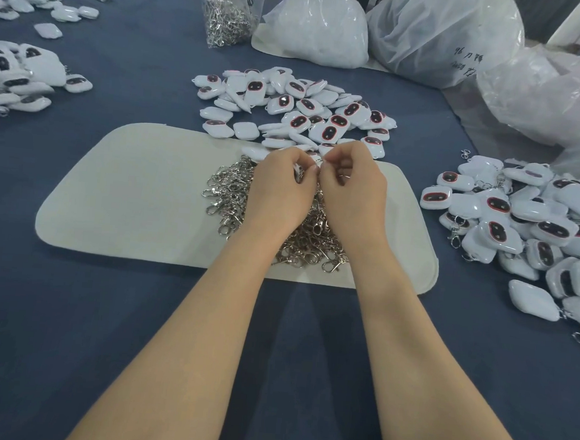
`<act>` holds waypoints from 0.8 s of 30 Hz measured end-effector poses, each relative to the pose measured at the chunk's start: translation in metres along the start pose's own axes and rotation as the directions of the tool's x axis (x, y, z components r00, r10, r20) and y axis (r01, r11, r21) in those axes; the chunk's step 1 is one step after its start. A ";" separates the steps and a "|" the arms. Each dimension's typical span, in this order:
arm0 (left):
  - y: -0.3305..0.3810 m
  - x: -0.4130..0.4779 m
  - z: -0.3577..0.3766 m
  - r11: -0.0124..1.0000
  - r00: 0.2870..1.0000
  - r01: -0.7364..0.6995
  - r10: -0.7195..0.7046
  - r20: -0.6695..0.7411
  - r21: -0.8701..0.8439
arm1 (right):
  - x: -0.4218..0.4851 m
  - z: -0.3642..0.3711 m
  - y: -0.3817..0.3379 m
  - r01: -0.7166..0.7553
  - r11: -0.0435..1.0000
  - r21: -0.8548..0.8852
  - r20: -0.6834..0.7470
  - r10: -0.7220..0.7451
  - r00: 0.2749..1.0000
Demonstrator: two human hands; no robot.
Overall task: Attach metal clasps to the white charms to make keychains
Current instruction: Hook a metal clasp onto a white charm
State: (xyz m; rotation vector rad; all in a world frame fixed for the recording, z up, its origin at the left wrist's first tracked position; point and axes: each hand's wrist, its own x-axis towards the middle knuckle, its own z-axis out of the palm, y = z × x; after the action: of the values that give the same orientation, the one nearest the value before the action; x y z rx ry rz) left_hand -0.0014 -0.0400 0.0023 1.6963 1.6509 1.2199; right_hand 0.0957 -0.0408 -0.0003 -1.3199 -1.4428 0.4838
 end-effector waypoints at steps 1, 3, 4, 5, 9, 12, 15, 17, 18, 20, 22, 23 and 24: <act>0.000 0.000 0.000 1.000 1.000 0.006 -0.006 -0.001 -0.007 | 0.000 0.000 0.000 -0.002 1.000 0.004 -0.001 0.002 1.000; 0.001 0.000 0.000 1.000 1.000 0.022 -0.022 -0.009 -0.023 | 0.000 0.001 -0.001 -0.007 1.000 0.011 0.002 0.007 1.000; 0.001 0.000 0.000 0.999 0.999 0.028 -0.029 -0.014 -0.029 | 0.000 0.001 -0.001 -0.009 1.000 0.014 0.005 0.009 1.000; 0.002 0.000 0.000 0.999 0.999 0.034 -0.035 -0.018 -0.034 | 0.000 0.001 -0.001 -0.013 1.000 0.015 0.009 0.013 1.000; 0.003 0.000 -0.001 0.998 0.998 0.050 -0.051 -0.031 -0.041 | 0.000 0.002 -0.002 -0.030 0.999 0.023 0.016 0.029 0.999; 0.003 -0.001 -0.001 0.999 0.998 0.045 -0.046 -0.039 -0.030 | -0.001 0.003 -0.002 -0.030 0.999 0.035 0.017 0.030 0.999; 0.003 -0.001 -0.001 0.999 0.998 0.037 -0.037 -0.059 0.000 | -0.002 0.004 -0.003 -0.032 0.999 0.041 0.043 0.031 0.999; 0.003 -0.001 -0.001 0.999 0.997 0.035 -0.034 -0.064 0.018 | -0.002 0.004 -0.002 -0.033 0.999 0.036 0.061 0.031 0.998; 0.003 -0.001 -0.001 0.999 0.998 0.035 -0.034 -0.062 0.024 | -0.002 0.004 -0.001 -0.031 0.999 0.036 0.069 0.029 0.997; 0.003 -0.001 -0.001 0.999 0.998 0.036 -0.034 -0.059 0.027 | -0.001 0.004 -0.001 -0.022 0.999 0.037 0.086 0.019 0.996; 0.004 -0.001 -0.002 0.999 0.998 0.031 -0.029 -0.059 0.022 | -0.002 0.003 -0.001 -0.005 0.999 0.033 0.102 0.002 0.995; 0.003 -0.001 -0.002 0.999 0.998 0.026 -0.025 -0.060 0.025 | -0.002 0.003 -0.001 0.007 1.000 0.028 0.111 -0.010 0.994; 0.003 -0.001 -0.002 0.999 0.998 0.023 -0.021 -0.061 0.029 | -0.003 0.003 0.000 0.018 1.000 0.023 0.120 -0.020 0.993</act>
State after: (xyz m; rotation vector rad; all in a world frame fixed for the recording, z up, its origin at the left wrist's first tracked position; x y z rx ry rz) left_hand -0.0009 -0.0420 0.0057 1.6699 1.7271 1.2536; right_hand 0.0927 -0.0428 -0.0021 -1.2768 -1.5433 0.5734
